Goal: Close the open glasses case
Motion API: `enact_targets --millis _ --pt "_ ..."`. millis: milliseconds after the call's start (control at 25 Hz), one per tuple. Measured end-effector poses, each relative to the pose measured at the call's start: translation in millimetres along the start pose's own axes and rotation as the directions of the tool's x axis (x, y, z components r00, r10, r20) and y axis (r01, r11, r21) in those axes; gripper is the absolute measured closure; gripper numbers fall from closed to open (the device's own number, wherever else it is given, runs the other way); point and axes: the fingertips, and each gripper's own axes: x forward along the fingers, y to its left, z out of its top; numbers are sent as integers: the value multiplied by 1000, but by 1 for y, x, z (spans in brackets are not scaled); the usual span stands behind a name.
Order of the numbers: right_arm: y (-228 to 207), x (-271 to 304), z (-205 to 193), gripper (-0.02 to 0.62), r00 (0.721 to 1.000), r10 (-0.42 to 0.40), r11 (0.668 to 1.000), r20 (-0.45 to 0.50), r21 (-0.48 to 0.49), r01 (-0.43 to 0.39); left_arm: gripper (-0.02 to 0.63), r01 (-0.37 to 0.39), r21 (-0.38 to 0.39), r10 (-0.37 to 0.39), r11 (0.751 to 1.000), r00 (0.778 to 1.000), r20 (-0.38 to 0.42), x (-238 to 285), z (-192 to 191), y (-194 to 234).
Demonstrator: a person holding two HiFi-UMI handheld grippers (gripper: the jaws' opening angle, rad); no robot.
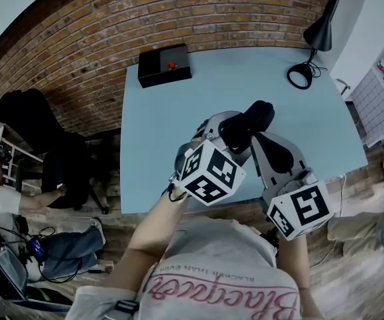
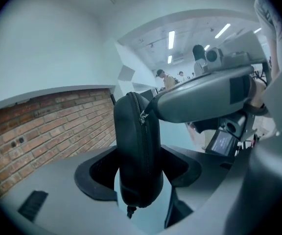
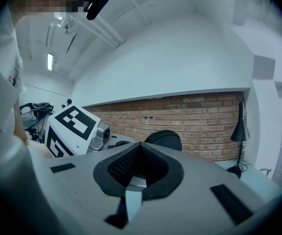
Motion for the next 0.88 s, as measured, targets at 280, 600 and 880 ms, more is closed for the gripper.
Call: enact_targets --millis 280,600,880 --pt "-9 -6 3 577 997 -68 994 -19 -85 66 336 -6 214 26 977 995 -91 -4 -10 4" --pt "-28 -19 9 575 993 -115 988 -9 -104 114 337 113 193 -112 975 994 -19 -22 -9 -6" --pt "-44 -24 10 575 990 -138 987 4 -81 138 344 141 175 -162 975 980 116 -41 9 -9"
